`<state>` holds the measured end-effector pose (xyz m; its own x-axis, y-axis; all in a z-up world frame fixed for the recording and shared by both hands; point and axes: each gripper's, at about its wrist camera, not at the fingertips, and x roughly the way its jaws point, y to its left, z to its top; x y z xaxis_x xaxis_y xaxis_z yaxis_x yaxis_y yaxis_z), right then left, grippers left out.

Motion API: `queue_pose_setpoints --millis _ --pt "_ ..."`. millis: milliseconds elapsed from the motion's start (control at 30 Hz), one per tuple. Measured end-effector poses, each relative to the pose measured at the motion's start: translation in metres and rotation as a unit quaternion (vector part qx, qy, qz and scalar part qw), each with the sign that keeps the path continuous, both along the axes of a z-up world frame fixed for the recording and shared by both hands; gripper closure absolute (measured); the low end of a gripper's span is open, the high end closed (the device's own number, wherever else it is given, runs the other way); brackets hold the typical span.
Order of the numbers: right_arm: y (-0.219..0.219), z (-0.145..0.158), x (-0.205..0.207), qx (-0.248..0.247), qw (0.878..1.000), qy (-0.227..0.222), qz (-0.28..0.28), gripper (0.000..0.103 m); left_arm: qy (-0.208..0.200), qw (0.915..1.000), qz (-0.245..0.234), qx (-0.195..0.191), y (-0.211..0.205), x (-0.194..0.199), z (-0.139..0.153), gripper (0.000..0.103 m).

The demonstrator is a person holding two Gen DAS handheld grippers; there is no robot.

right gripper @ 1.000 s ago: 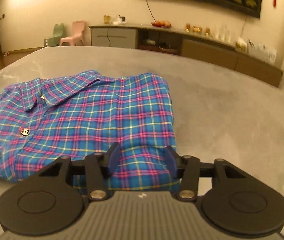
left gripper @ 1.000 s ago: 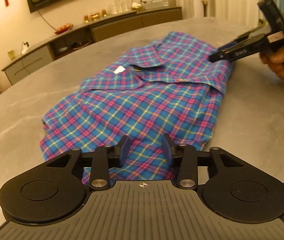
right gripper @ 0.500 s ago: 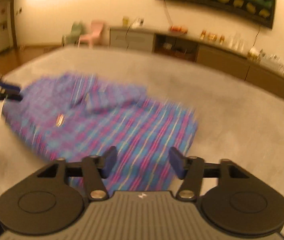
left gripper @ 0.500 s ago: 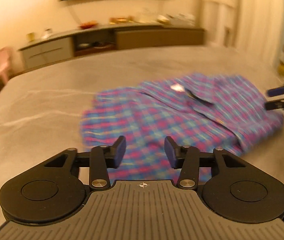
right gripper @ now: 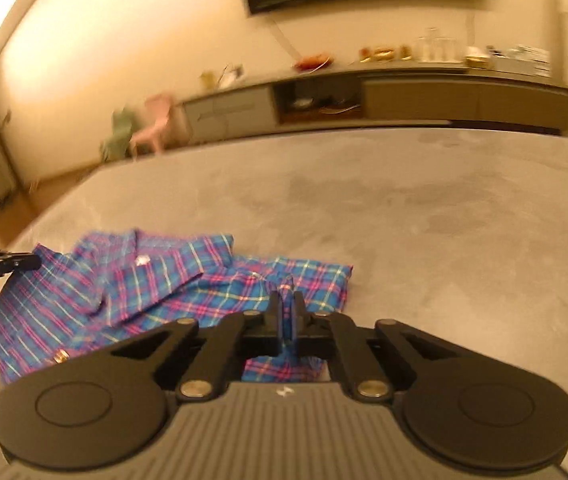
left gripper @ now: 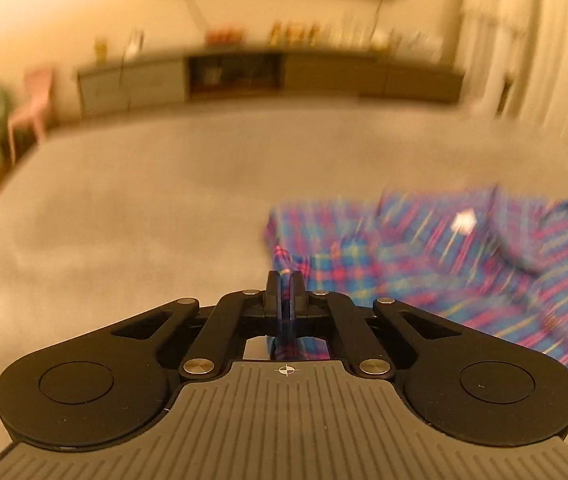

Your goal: Fold clothes

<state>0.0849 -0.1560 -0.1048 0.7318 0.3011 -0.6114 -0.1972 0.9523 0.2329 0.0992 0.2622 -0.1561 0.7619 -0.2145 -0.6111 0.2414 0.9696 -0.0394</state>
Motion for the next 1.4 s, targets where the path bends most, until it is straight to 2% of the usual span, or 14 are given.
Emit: queue_pose_setpoints --millis 67,233,267,367,400,500,600,667,767,967,1033,1233,1267,1400 --pt "0.000 -0.010 -0.004 -0.011 1.000 0.011 -0.020 0.100 -0.022 0.9997 -0.005 -0.009 -0.005 0.003 0.009 0.103" --pt "0.010 -0.022 -0.008 -0.055 0.998 0.015 -0.024 0.099 0.034 0.9994 -0.003 0.010 -0.008 0.035 -0.030 0.103" --pt "0.012 -0.021 -0.009 -0.068 0.997 0.015 -0.023 0.097 0.032 0.9994 0.003 0.009 -0.007 0.034 -0.026 0.095" --pt "0.017 -0.005 -0.023 -0.134 0.989 -0.005 -0.070 0.060 0.008 0.9994 0.031 0.010 -0.002 0.022 -0.006 0.080" --pt "0.021 0.005 -0.035 -0.159 0.983 -0.033 -0.092 0.059 -0.007 0.9989 0.043 0.015 -0.001 0.014 0.003 0.077" --pt "0.041 0.037 -0.070 -0.146 0.983 -0.092 -0.068 0.055 -0.047 0.9988 0.011 0.009 -0.013 -0.023 0.028 0.076" --pt "0.085 0.038 -0.096 -0.107 0.988 -0.074 0.077 0.054 -0.031 0.9957 -0.087 -0.010 -0.041 -0.049 0.027 0.074" --pt "0.102 0.017 -0.101 -0.120 0.986 -0.036 0.114 0.058 -0.010 0.9930 -0.115 0.024 -0.059 -0.053 0.006 0.074" --pt "0.088 -0.015 -0.105 -0.132 0.988 -0.013 0.076 0.062 0.009 0.9921 -0.098 0.078 -0.066 -0.048 -0.027 0.068" --pt "0.070 -0.012 -0.109 -0.127 0.990 -0.006 0.059 0.062 0.014 0.9931 -0.092 0.071 -0.064 -0.041 -0.028 0.065" --pt "0.070 -0.009 -0.109 -0.128 0.991 -0.004 0.043 0.064 0.014 0.9948 -0.075 0.067 -0.060 -0.063 -0.018 0.074" --pt "0.074 -0.007 -0.117 -0.115 0.991 -0.027 0.061 0.063 0.017 0.9910 -0.126 0.041 -0.064 -0.097 -0.006 0.067" --pt "0.072 -0.010 -0.110 -0.118 0.991 -0.025 0.062 0.055 0.025 0.9920 -0.114 0.048 -0.065 -0.094 -0.011 0.067" --pt "0.066 -0.024 -0.081 -0.132 0.989 -0.019 0.062 0.052 0.042 0.9959 -0.066 0.044 -0.069 -0.073 -0.021 0.065"
